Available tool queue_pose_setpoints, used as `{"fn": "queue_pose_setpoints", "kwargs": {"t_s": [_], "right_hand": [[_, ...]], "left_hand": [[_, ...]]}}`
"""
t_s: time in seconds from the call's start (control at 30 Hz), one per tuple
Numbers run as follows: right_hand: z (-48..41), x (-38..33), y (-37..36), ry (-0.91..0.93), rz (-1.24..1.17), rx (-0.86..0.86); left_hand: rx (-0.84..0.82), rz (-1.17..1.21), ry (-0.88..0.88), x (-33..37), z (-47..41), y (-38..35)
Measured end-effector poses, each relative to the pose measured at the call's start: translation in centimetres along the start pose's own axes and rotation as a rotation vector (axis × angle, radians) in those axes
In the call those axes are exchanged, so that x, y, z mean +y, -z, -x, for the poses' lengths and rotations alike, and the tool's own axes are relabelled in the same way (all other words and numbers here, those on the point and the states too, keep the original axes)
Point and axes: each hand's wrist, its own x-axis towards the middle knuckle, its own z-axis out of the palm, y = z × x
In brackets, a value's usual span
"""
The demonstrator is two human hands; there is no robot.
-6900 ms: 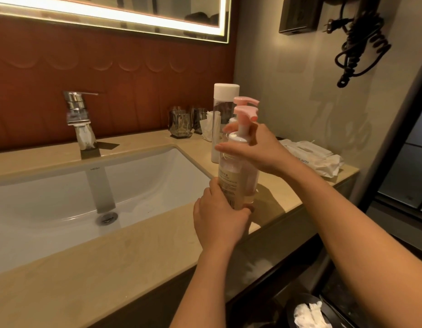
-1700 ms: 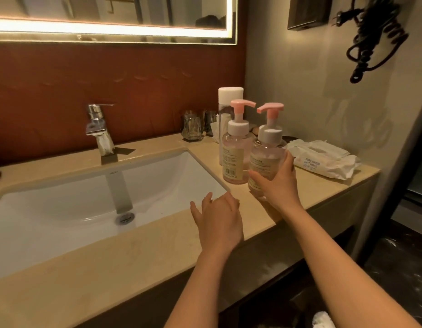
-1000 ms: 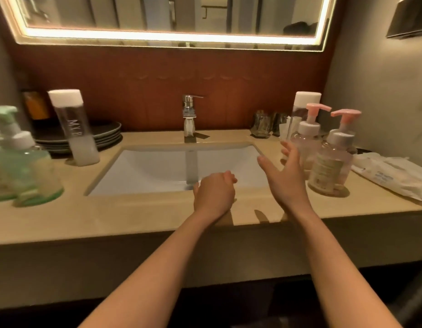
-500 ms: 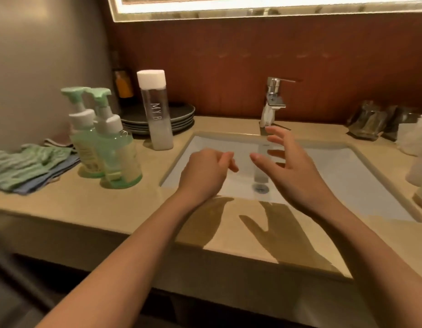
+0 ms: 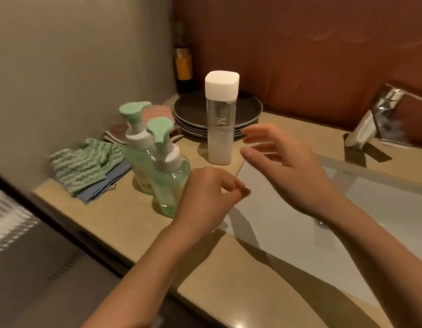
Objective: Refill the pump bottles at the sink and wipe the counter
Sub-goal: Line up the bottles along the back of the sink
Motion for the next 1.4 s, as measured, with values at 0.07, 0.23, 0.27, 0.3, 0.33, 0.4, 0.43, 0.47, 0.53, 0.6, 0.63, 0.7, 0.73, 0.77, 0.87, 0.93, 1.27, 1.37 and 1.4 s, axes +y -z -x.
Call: {"fn": "queue_pose_setpoints", "kwargs": {"t_s": [0.07, 0.23, 0.27, 0.3, 0.33, 0.4, 0.43, 0.47, 0.53, 0.6, 0.63, 0.7, 0.73, 0.77, 0.87, 0.93, 1.27, 1.37, 1.4], "right_hand": [[-1.3, -1.7, -0.9, -0.012, -0.019, -0.071], [-3.2, -4.6, -3.2, -0.083, -0.031, -0.246], [-3.3, -4.8, -3.8, -0.101, -0.034, -0.248], [-3.4, -5.0, -4.3, -0.118, -0.031, -0.248], [-3.5, -5.2, -5.0, -0.129, -0.028, -0.238], [-3.8, -5.9, -6.8, -0.156, -0.021, -0.208], [-3.7, -6.1, -7.6, -0.157, -0.015, -0.185], [-3.8, -6.4, -8.2, -0.151, -0.017, -0.147], [-3.9, -6.9, -9.2, -0.163, -0.018, -0.071], [-4.1, -7.3, -10.0, -0.189, 0.028, -0.036], [-4.1, -7.2, -10.3, -0.204, 0.090, -0.028], [-4.0, -6.6, -11.1, -0.230, 0.217, 0.002], [-3.8, -6.3, -11.5, -0.240, 0.240, 0.021], [-3.6, -5.9, -11.9, -0.254, 0.238, 0.041], [-3.1, -5.2, -13.2, -0.282, 0.187, 0.124], [-2.8, -5.0, -13.7, -0.288, 0.120, 0.181], [-2.9, -4.2, -11.9, -0.296, 0.068, 0.205], [-2.4, -3.2, -10.2, -0.328, 0.033, 0.232], [-2.3, -2.8, -9.3, -0.340, 0.018, 0.238]], "left_hand": [[-0.076, 0.015, 0.060, -0.1, 0.6, 1.9], [-0.566, -0.039, 0.188, -2.7, 2.1, 7.1], [-0.605, -0.083, 0.228, -3.5, 2.3, 8.1], [-0.612, -0.137, 0.272, -4.3, 2.4, 8.9], [-0.578, -0.181, 0.319, -5.1, 2.4, 9.8], [-0.450, -0.224, 0.397, -6.5, 2.1, 11.7], [-0.372, -0.207, 0.427, -6.9, 1.9, 12.4], [-0.281, -0.179, 0.446, -7.2, 1.7, 13.1], [-0.083, -0.160, 0.461, -7.4, 0.8, 14.2], [0.093, -0.150, 0.432, -7.3, -0.5, 15.1], [0.151, -0.104, 0.400, -7.1, -1.1, 15.2], [0.182, 0.025, 0.333, -7.1, -2.3, 14.8], [0.174, 0.089, 0.306, -7.2, -2.8, 14.5], [0.152, 0.149, 0.295, -7.3, -3.2, 14.0], [0.126, 0.360, 0.308, -8.0, -4.0, 12.3], [0.163, 0.450, 0.329, -8.4, -4.2, 11.2], [0.250, 0.422, 0.314, -8.0, -4.4, 10.4], [0.239, 0.330, 0.253, -6.8, -3.9, 10.1], [0.236, 0.303, 0.242, -6.4, -3.8, 9.8]]}}
